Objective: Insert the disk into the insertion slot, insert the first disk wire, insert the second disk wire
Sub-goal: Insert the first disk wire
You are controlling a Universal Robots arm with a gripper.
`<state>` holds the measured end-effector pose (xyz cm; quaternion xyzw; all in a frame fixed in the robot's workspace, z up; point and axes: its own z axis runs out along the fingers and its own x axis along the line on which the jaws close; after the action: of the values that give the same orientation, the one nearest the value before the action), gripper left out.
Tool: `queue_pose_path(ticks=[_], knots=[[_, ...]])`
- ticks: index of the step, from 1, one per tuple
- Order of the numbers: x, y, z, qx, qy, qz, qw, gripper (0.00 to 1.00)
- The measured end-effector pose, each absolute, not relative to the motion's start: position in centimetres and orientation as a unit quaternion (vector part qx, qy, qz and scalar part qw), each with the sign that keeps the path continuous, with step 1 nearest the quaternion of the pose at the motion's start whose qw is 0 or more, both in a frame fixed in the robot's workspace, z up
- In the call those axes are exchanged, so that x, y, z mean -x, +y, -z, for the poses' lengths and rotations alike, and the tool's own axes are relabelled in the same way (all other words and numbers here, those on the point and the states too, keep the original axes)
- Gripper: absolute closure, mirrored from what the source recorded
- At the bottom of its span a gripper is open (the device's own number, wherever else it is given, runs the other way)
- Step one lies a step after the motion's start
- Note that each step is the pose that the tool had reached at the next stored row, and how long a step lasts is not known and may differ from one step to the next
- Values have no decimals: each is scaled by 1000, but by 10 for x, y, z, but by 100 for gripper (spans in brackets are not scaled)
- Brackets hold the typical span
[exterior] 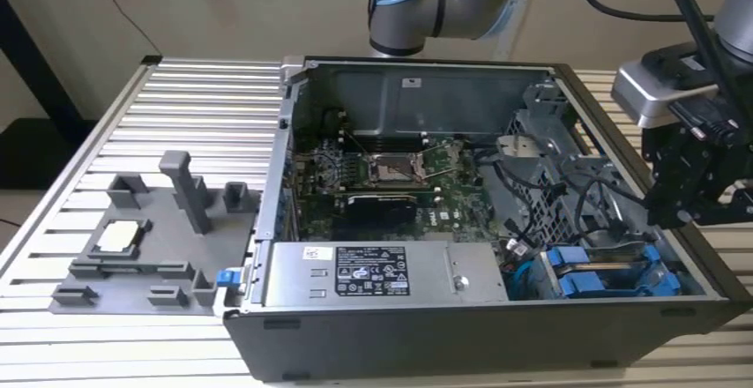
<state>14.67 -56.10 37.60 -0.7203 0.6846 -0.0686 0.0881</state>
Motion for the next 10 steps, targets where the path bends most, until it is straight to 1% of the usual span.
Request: queue_pose_path(ticks=[8, 10], knots=[[-147, -561, -376, 720, 685, 69, 87, 69], [-147, -561, -376, 720, 685, 69, 87, 71]])
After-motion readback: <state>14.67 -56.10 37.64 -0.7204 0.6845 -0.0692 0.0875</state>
